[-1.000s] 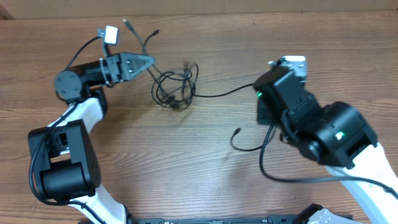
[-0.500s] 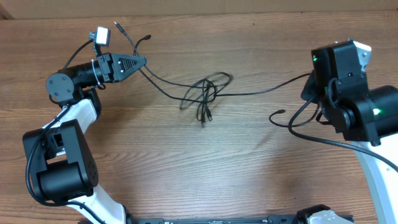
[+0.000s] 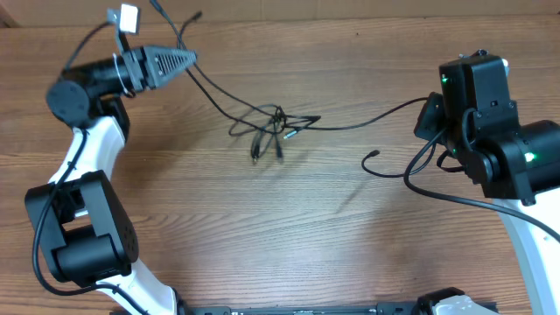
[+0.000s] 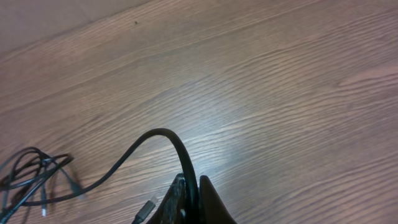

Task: Untangle cables

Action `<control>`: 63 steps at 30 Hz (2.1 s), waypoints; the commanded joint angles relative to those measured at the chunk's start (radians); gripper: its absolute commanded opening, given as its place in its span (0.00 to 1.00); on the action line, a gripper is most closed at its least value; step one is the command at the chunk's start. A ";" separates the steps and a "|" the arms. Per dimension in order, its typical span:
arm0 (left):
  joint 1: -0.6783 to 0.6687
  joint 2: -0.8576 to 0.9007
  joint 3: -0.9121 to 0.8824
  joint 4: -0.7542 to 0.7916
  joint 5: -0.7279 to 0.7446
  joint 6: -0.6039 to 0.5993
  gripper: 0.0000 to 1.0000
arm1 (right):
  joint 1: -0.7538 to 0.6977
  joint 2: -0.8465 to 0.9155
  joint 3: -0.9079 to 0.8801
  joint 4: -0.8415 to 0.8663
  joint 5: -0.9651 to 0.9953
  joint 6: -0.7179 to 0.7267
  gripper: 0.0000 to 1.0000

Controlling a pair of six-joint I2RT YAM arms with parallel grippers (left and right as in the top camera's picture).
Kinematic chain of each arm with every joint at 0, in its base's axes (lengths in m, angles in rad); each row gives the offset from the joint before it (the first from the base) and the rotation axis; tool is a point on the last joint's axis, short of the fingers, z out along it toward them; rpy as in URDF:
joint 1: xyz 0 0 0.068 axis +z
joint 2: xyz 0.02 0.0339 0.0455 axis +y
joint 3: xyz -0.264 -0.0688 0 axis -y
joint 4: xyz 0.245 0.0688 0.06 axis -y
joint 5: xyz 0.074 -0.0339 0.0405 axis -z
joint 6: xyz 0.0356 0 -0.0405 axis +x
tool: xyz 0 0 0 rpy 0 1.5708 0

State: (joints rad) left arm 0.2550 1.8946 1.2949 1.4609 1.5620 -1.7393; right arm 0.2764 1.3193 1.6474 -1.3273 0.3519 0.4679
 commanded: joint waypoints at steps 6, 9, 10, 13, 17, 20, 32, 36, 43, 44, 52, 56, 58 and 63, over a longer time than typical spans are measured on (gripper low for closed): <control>-0.001 -0.023 0.376 -0.335 -0.010 0.241 0.04 | -0.003 -0.014 0.010 0.018 -0.014 -0.006 0.04; 0.000 -0.023 0.496 -0.515 -0.066 0.368 0.04 | -0.003 -0.014 0.010 0.017 -0.014 -0.006 0.04; 0.000 -0.023 0.537 -0.582 -0.095 0.417 0.04 | -0.003 -0.014 0.010 0.018 -0.014 -0.006 0.04; 0.000 -0.023 0.640 -0.800 -0.190 0.570 0.04 | -0.003 -0.013 0.010 0.018 -0.014 -0.027 0.04; -0.007 -0.023 0.752 -1.150 -0.336 0.820 0.04 | -0.003 -0.005 0.010 0.017 -0.013 -0.032 0.04; -0.032 -0.023 0.827 -1.490 -0.507 1.069 0.04 | -0.003 0.011 0.010 0.019 -0.013 -0.050 0.04; -0.416 -0.023 0.920 -2.280 -1.705 1.661 0.04 | -0.003 0.145 0.009 0.066 0.003 -0.094 0.04; -0.514 -0.023 0.920 -2.391 -1.949 1.677 0.04 | -0.003 0.196 0.005 0.067 0.061 -0.110 0.04; -0.537 -0.026 0.920 -2.573 -2.045 1.611 0.04 | -0.137 0.254 -0.042 0.113 0.187 -0.068 0.04; -0.526 -0.029 0.920 -2.593 -2.045 1.594 0.04 | -0.183 0.254 -0.056 0.134 0.180 -0.068 0.04; -0.415 -0.084 0.920 -2.699 -2.040 1.557 0.04 | -0.583 0.260 -0.090 0.217 -0.037 -0.111 0.04; -0.411 -0.111 0.920 -2.705 -2.041 1.558 0.04 | -0.676 0.260 -0.090 0.234 -0.234 -0.184 0.04; -0.412 -0.113 0.920 -2.706 -2.041 1.559 0.04 | -0.678 0.260 -0.090 0.234 -0.236 -0.190 0.04; -0.412 -0.113 0.920 -2.721 -2.033 1.559 0.04 | -0.657 0.261 -0.090 0.236 -0.213 -0.189 0.04</control>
State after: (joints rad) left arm -0.1555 1.8027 2.1929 -1.2537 -0.4500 -0.1623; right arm -0.3916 1.5841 1.5600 -1.1000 0.1543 0.2947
